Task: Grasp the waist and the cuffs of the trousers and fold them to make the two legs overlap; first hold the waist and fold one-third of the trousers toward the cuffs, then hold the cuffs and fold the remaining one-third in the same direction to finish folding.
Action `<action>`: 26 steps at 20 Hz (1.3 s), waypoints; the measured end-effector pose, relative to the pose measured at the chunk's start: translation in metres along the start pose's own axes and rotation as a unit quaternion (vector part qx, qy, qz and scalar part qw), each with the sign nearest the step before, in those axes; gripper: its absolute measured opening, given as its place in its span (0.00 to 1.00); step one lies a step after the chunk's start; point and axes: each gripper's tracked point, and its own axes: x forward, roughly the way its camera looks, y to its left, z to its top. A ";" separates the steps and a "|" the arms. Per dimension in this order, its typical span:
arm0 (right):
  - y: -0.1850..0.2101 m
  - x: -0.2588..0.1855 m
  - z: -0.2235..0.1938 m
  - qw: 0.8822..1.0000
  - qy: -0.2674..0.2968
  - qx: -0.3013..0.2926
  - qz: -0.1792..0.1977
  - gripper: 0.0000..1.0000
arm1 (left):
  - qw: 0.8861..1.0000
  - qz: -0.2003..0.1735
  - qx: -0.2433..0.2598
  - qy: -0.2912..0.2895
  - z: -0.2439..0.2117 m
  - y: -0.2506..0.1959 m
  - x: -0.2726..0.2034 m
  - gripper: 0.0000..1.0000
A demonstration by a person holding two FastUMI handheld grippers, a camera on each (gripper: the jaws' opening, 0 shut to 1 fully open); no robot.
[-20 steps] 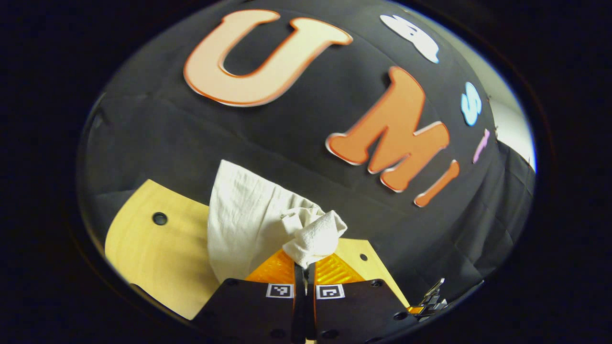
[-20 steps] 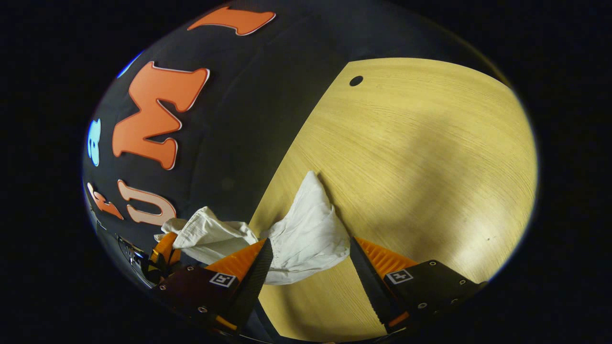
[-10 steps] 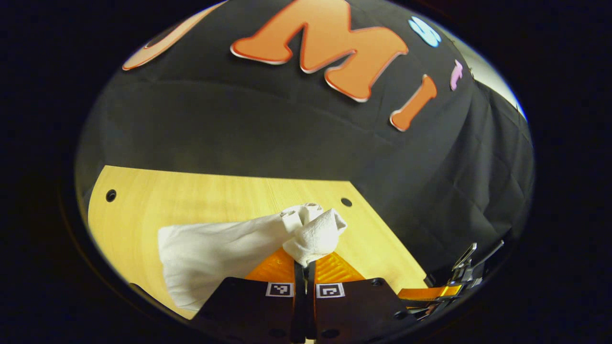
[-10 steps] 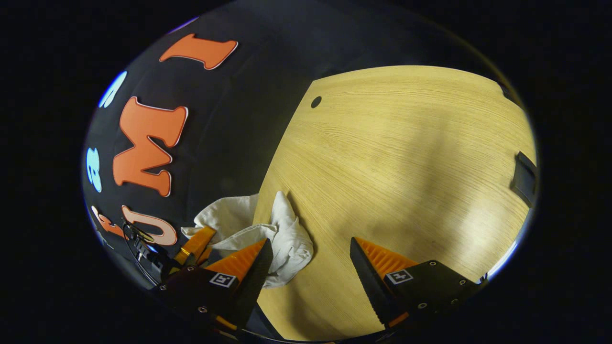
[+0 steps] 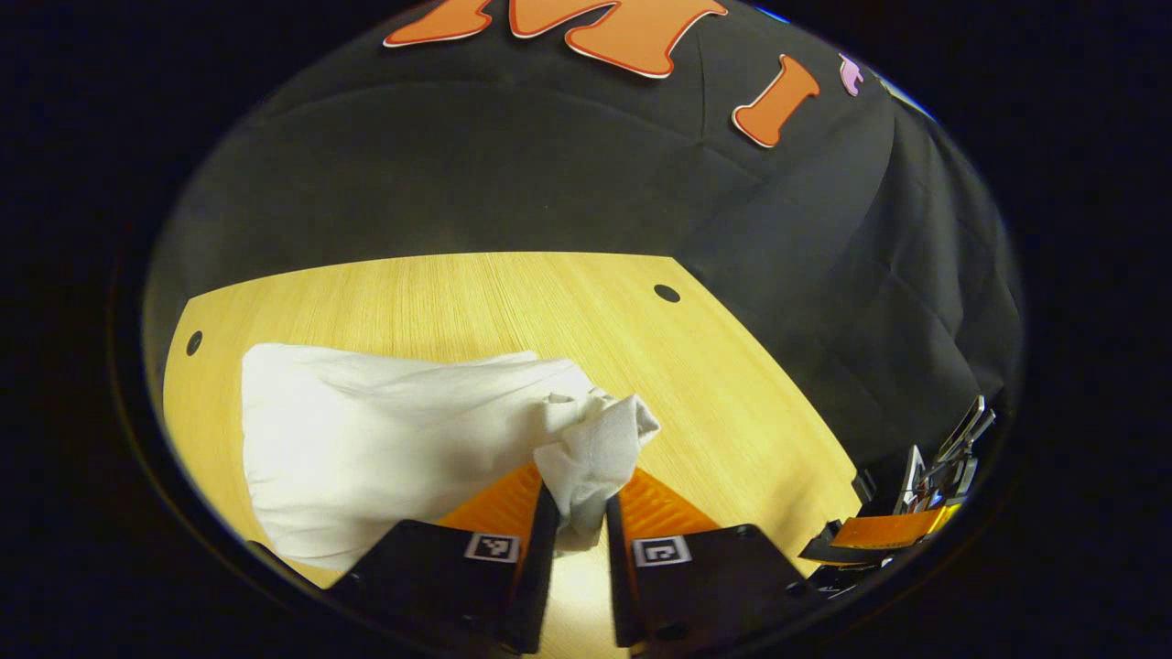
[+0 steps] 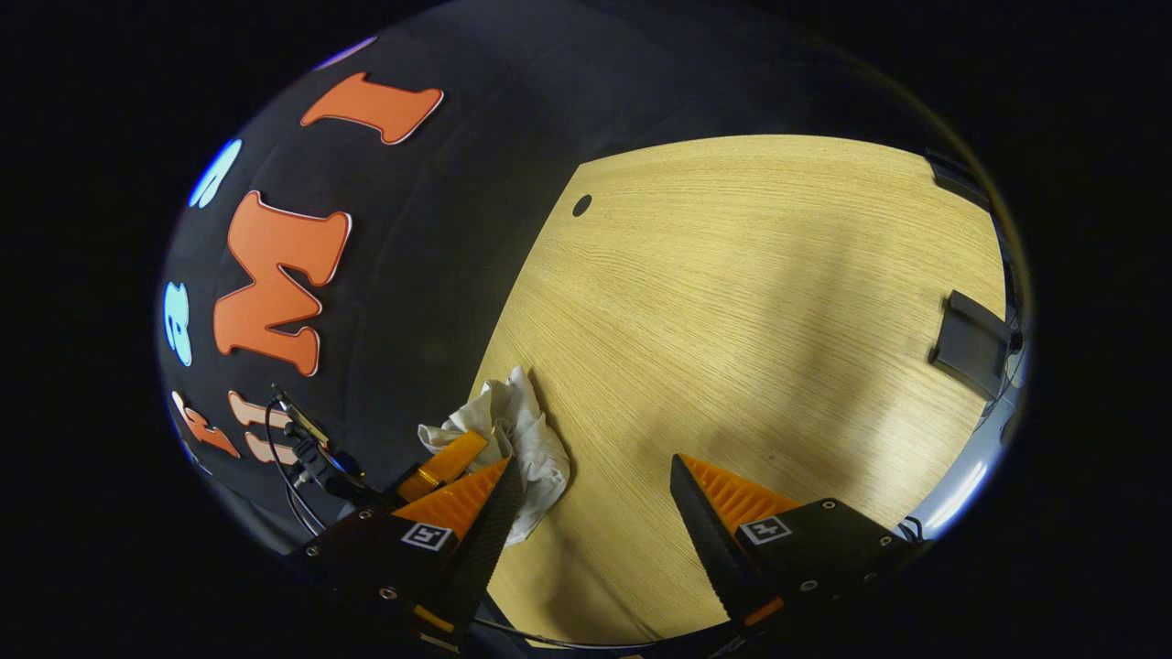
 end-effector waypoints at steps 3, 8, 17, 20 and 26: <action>0.000 -0.001 -0.002 1.000 0.004 -0.007 -0.002 0.98 | 1.000 0.002 0.007 -0.003 0.012 0.004 -0.009 0.74; 0.019 0.011 -0.005 0.998 0.009 -0.061 -0.014 0.98 | 0.998 0.028 0.041 -0.045 0.027 0.024 -0.048 0.99; 0.089 0.027 -0.001 0.984 0.000 -0.175 -0.002 0.98 | 0.983 0.103 0.060 -0.138 0.067 0.083 -0.160 0.99; 0.117 0.029 0.005 0.974 -0.019 -0.225 0.005 0.98 | 0.971 0.145 0.052 -0.185 0.076 0.108 -0.201 0.99; 0.174 0.030 0.006 0.949 -0.065 -0.308 0.028 0.98 | 0.945 0.212 0.026 -0.248 0.074 0.163 -0.244 0.99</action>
